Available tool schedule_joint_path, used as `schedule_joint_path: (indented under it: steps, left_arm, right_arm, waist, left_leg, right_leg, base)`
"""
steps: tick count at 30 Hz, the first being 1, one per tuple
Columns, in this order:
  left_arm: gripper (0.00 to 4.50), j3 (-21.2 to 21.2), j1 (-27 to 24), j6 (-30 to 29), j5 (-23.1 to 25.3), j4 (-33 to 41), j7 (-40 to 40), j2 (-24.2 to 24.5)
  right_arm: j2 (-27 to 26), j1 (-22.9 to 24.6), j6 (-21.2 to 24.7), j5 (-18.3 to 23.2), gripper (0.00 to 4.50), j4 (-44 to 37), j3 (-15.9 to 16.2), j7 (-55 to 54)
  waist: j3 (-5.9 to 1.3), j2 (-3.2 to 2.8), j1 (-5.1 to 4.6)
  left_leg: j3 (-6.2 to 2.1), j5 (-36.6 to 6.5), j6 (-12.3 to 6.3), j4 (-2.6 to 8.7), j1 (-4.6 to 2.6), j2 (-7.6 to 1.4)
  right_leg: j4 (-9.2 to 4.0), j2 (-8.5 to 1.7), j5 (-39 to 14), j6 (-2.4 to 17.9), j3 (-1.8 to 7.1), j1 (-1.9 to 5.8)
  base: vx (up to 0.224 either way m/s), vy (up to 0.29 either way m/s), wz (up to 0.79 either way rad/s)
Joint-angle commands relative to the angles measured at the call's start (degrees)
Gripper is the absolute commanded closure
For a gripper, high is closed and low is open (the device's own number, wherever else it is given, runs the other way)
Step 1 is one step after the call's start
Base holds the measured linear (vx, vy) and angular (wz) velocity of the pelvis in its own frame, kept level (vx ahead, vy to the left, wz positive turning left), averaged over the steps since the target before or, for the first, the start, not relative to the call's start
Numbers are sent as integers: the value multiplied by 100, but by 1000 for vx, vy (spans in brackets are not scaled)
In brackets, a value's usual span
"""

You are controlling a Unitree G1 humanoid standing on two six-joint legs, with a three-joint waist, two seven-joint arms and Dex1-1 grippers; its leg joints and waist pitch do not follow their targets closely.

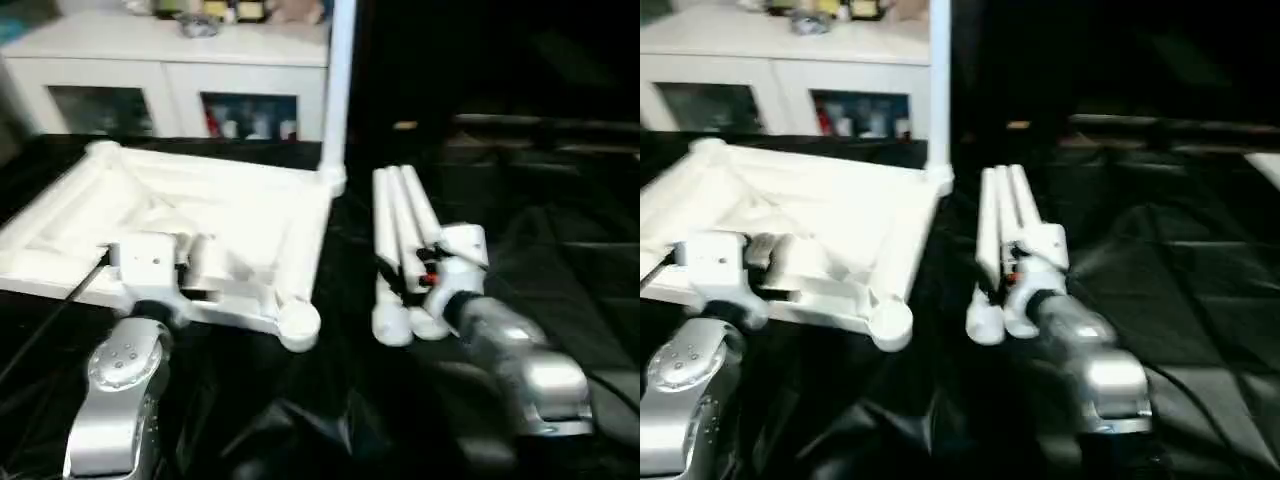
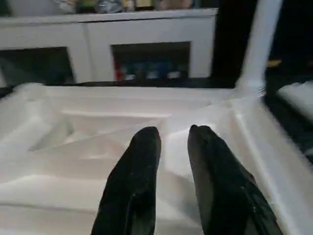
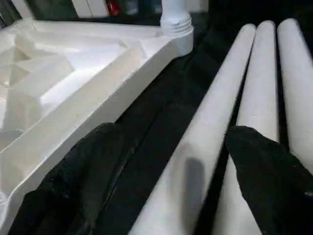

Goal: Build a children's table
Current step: Rotate table base

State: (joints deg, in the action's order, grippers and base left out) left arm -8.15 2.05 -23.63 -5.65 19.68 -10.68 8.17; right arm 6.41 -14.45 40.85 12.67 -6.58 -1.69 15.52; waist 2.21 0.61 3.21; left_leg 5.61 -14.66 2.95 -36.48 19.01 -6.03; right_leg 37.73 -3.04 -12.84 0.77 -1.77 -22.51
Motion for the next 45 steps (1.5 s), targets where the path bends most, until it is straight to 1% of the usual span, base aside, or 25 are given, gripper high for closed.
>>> schedule_joint_path:
  steps: [1, 2, 3, 4, 5, 6, 7, 8, 10, 11, 12, 13, 15, 17, 19, 20, 25, 29, 32, 33, 35, 39, 43, 44, 45]
  left_arm:
    - [289, 57, -111, -291, -142, 170, -359, 221]
    - [271, 265, -200, -500, -43, 219, -664, 560]
    - [271, 300, -224, -548, -78, 235, -781, 651]
    - [257, 344, -246, -619, -131, 266, -946, 782]
    - [257, 365, -255, -663, -163, 286, -1032, 853]
    - [247, 406, -250, -686, -165, 298, -1143, 963]
    - [247, 397, -205, -732, -227, 315, -1221, 1042]
    - [227, 375, -120, -866, -334, 336, -1287, 1099]
    - [211, 388, -9, -1024, -427, 356, -1392, 1219]
    - [211, 423, 83, -1123, -464, 367, -1467, 1316]
    - [207, 446, 139, -1161, -473, 373, -1509, 1378]
    - [190, 440, 167, -1187, -484, 373, -1517, 1393]
    - [172, 426, 252, -1290, -527, 391, -1598, 1480]
    - [167, 423, 278, -1345, -551, 425, -1670, 1546]
    - [130, 407, 295, -1395, -575, 455, -1699, 1587]
    - [130, 412, 299, -1422, -587, 473, -1706, 1603]
    - [86, 497, 314, -1499, -653, 500, -1767, 1714]
    - [54, 623, 319, -1535, -632, 509, -1905, 1834]
    - [46, 727, 298, -1526, -599, 526, -1981, 1938]
    - [31, 755, 285, -1521, -606, 552, -1983, 1966]
    - [5, 773, 273, -1526, -609, 573, -1997, 1986]
    - [2, 844, 217, -1521, -575, 643, -2092, 2072]
    - [2, 925, 169, -1626, -784, 784, -2268, 2169]
    - [2, 951, 164, -1624, -797, 808, -2295, 2185]
    - [2, 1017, 160, -1641, -804, 859, -2349, 2225]
  right_arm:
    - [-14, -217, 454, -108, 23, -73, 50, -244]
    - [-34, -348, 834, -147, 11, -65, -6, -412]
    - [-37, -409, 1018, -134, 11, -84, -19, -447]
    - [-59, -504, 1180, -106, 4, -76, -45, -486]
    - [-70, -558, 1255, -89, 4, -66, -58, -504]
    - [-73, -646, 1357, -85, 0, -22, -56, -521]
    - [-98, -767, 1497, -91, 0, 69, -38, -558]
    - [-90, -932, 1672, -159, 0, 235, 45, -590]
    - [-82, -1171, 1854, -321, 0, 493, 184, -704]
    - [-134, -1394, 1827, -429, 0, 767, 226, -838]
    - [-172, -1538, 1837, -482, 0, 925, 236, -931]
    - [-191, -1606, 1853, -490, 0, 992, 241, -953]
    - [-226, -1865, 2003, -587, 0, 1207, 293, -1081]
    - [-231, -2013, 2052, -664, 0, 1320, 314, -1182]
    - [-247, -2122, 2083, -708, 0, 1397, 275, -1294]
    - [-250, -2151, 2089, -708, 0, 1407, 235, -1326]
    - [-258, -2238, 2305, -782, 0, 1484, 157, -1471]
    - [-266, -2256, 2528, -731, 0, 1666, 142, -1389]
    - [-292, -2271, 2584, -735, 0, 1788, 151, -1420]
    - [-308, -2280, 2605, -720, 0, 1834, 145, -1437]
    - [-324, -2286, 2612, -712, 0, 1862, 129, -1440]
    - [-381, -2315, 2698, -697, 0, 1996, 61, -1418]
    - [-484, -2431, 2821, -553, 0, 2413, -101, -1321]
    - [-483, -2453, 2831, -539, 0, 2503, -103, -1293]
    - [-503, -2509, 2779, -511, 0, 2741, -171, -1286]
  waist:
    - [-367, -20, 31]
    - [-379, -42, 6]
    - [-360, -59, 2]
    - [-309, -88, -10]
    - [-288, -97, -18]
    - [-265, -100, -14]
    - [-240, -112, -16]
    - [-198, -113, -44]
    - [-176, -108, -43]
    - [-167, -106, -40]
    - [-162, -109, -50]
    - [-163, -97, -47]
    - [-171, -95, -43]
    - [-198, -101, -43]
    - [-217, -109, -36]
    - [-223, -122, -32]
    - [-237, -131, -35]
    - [-225, -144, -34]
    - [-208, -135, -33]
    - [-205, -123, -31]
    - [-206, -128, -30]
    - [-213, -120, -25]
    - [-214, -133, -27]
    - [-211, -116, -35]
    - [-220, -130, -31]
  left_leg:
    - [-59, 2207, -313, 257, 105, -365]
    - [-72, 2221, -272, 279, 129, -357]
    - [-65, 2053, -264, 300, 135, -368]
    - [-56, 1403, -226, 362, 133, -412]
    - [-59, 1043, -197, 399, 125, -446]
    - [-45, 447, -138, 434, 80, -498]
    - [-24, -14, -77, 474, 68, -531]
    - [6, -451, 35, 519, 71, -546]
    - [42, -911, 173, 545, 66, -554]
    - [52, -994, 216, 546, 59, -551]
    - [65, -1129, 305, 555, 64, -545]
    - [72, -1057, 319, 558, 81, -555]
    - [83, -932, 318, 554, 98, -547]
    - [92, -649, 328, 546, 120, -545]
    - [112, -419, 347, 530, 127, -534]
    - [111, -340, 353, 530, 140, -540]
    - [118, -155, 354, 526, 151, -542]
    - [121, -367, 364, 542, 142, -544]
    - [129, -563, 379, 556, 129, -550]
    - [133, -579, 380, 561, 128, -559]
    - [149, -569, 393, 559, 123, -567]
    - [159, -449, 386, 563, 129, -570]
    - [165, -412, 412, 562, 128, -571]
    - [167, -410, 411, 563, 136, -569]
    - [169, -372, 413, 557, 137, -568]
  right_leg:
    - [-285, -318, 1984, 837, 313, 302]
    - [-263, -284, 2157, 1058, 271, 330]
    - [-287, -298, 2015, 1127, 261, 321]
    - [-359, -344, 1433, 1255, 244, 316]
    - [-394, -373, 1097, 1311, 238, 326]
    - [-435, -399, 616, 1381, 242, 297]
    - [-465, -423, 238, 1407, 244, 291]
    - [-498, -431, -225, 1402, 244, 285]
    - [-561, -467, -943, 1272, 259, 274]
    - [-576, -468, -1146, 1224, 264, 250]
    - [-612, -487, -1581, 1065, 274, 230]
    - [-618, -488, -1577, 975, 281, 232]
    - [-605, -479, -1495, 931, 284, 235]
    - [-569, -468, -1220, 937, 277, 254]
    - [-539, -455, -862, 952, 263, 257]
    - [-520, -455, -685, 973, 261, 272]
    - [-477, -435, -181, 1062, 245, 299]
    - [-492, -445, -395, 1087, 253, 296]
    - [-527, -452, -721, 1048, 260, 277]
    - [-535, -459, -837, 1024, 262, 270]
    - [-542, -457, -868, 1006, 262, 260]
    - [-529, -454, -780, 979, 259, 262]
    - [-512, -457, -706, 1053, 254, 254]
    - [-518, -451, -694, 1061, 253, 259]
    - [-507, -456, -636, 1072, 252, 264]
  base:
    - [0, 0, 0]
    - [0, 0, 0]
    - [0, 0, 0]
    - [0, 0, 0]
    - [0, 0, 0]
    - [0, 0, 0]
    - [0, 0, 0]
    - [0, 0, 0]
    - [-32, -4, 2]
    - [-57, -16, 4]
    - [-57, -16, 4]
    - [0, 0, 0]
    - [0, 0, 0]
    - [0, 0, 0]
    - [0, 0, 0]
    - [0, 0, 0]
    - [0, 0, 0]
    - [0, 0, 0]
    - [0, 0, 0]
    - [0, 0, 0]
    - [0, 0, 0]
    - [0, 0, 0]
    - [0, 0, 0]
    - [0, 0, 0]
    - [0, 0, 0]
